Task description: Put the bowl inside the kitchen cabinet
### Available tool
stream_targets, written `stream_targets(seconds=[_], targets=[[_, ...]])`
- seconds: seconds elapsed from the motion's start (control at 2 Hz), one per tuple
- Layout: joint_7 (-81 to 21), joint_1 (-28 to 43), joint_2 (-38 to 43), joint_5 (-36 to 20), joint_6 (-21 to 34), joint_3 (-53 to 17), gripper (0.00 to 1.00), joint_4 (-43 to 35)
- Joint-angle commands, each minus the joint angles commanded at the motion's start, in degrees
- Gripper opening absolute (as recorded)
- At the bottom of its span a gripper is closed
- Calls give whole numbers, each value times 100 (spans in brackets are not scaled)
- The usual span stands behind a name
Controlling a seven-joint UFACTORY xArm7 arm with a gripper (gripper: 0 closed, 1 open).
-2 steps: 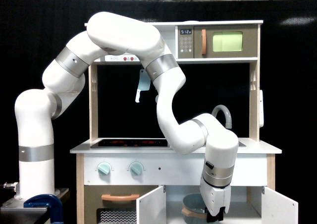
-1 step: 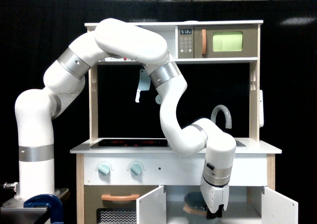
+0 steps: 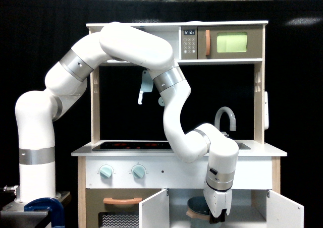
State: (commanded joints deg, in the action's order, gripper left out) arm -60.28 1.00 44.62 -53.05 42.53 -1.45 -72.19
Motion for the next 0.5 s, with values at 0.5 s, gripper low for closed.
stream_targets(seconds=[0.5], targets=[[38,-22,81,-21,-232,221,100,38]])
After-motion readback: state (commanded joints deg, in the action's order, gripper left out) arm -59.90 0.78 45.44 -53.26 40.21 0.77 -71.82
